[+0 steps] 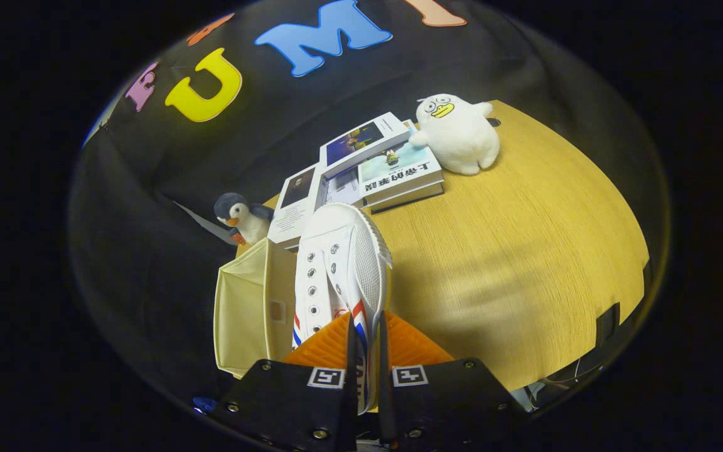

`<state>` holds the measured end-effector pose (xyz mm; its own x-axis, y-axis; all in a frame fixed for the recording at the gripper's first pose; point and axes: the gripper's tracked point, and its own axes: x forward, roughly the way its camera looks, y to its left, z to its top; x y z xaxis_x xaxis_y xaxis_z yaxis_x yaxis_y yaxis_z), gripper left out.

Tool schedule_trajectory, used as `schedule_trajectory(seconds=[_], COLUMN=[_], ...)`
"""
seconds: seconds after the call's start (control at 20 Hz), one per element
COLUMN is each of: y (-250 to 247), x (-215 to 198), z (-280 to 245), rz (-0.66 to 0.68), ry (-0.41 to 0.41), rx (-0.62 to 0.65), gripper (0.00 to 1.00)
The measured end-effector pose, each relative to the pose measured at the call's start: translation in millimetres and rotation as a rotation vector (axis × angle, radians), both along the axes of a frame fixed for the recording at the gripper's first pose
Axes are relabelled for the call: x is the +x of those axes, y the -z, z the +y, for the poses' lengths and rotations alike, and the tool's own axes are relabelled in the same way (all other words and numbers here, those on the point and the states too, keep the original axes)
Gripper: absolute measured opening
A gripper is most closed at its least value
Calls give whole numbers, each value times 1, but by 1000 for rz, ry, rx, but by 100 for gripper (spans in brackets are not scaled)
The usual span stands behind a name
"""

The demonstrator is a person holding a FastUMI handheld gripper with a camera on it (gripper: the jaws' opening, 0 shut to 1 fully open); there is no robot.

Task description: Open the storage box then place both shoes into the box .Put the left shoe in first, then the right shoe, with the right side of both shoes facing outward in a uniform manner.

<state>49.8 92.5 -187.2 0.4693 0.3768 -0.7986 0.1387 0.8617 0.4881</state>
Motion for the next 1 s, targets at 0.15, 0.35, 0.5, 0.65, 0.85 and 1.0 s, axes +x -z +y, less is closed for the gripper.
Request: schedule_trajectory(seconds=[0.15,0.35,0.5,0.65,0.85,1.0], y=[-11,-22,-28,-24,-13,0], x=[6,14,21,21,19,17], z=[32,76,104,130,159,168], rz=[-23,-41,-44,-37,-19,-13], ry=[-38,-89,-122,-154,-193,-215], rx=[12,31,37,34,20,-26], gripper=[13,13,13,13,13,13])
